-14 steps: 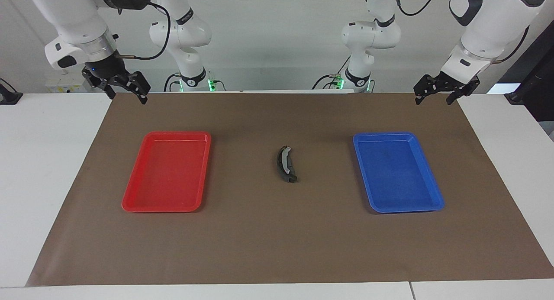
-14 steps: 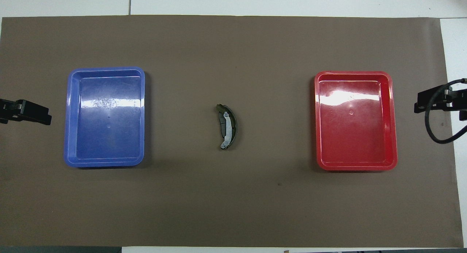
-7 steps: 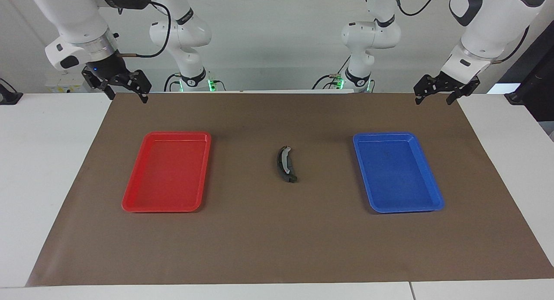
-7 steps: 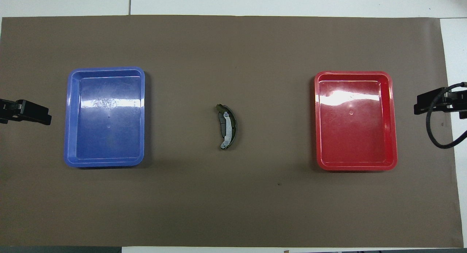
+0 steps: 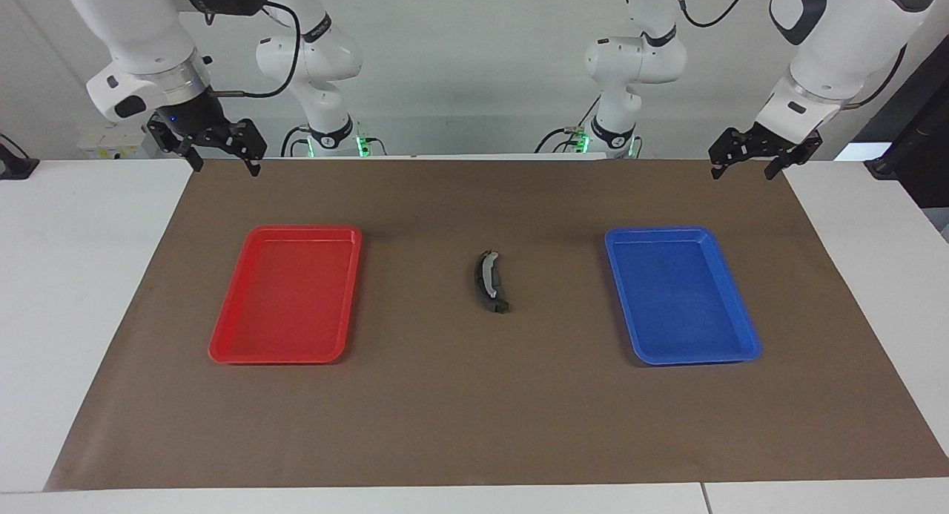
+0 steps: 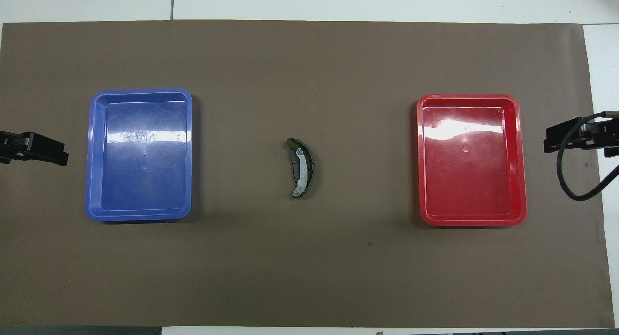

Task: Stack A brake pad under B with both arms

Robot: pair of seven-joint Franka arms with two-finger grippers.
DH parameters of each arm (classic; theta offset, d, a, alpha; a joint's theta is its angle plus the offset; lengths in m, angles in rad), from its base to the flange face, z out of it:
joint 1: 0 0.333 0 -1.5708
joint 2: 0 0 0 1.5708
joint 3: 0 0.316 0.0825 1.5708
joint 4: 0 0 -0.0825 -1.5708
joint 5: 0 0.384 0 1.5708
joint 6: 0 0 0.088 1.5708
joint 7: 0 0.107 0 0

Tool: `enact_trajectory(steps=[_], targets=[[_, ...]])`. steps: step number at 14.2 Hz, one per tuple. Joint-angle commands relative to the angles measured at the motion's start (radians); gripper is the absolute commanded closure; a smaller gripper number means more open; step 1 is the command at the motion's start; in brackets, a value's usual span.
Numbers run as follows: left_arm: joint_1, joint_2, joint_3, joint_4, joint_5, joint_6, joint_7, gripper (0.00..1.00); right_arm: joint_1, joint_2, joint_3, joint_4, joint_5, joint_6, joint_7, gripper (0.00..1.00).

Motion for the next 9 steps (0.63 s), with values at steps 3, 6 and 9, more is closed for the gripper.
enact_trajectory(steps=[3, 6, 9], targets=[[-0.004, 0.001, 0.004, 0.005, 0.018, 0.002, 0.0, 0.0, -0.002, -0.001, 0.012, 0.011, -0.009, -0.011, -0.022, 0.01], [-0.004, 0.001, 0.004, 0.005, 0.018, 0.002, 0.0, 0.0, -0.005, -0.001, 0.01, 0.011, 0.028, -0.009, -0.019, 0.01], [-0.007, -0.001, 0.004, 0.005, 0.018, 0.004, 0.005, 0.0, -0.011, -0.004, 0.01, 0.005, 0.028, -0.011, -0.019, 0.01]])
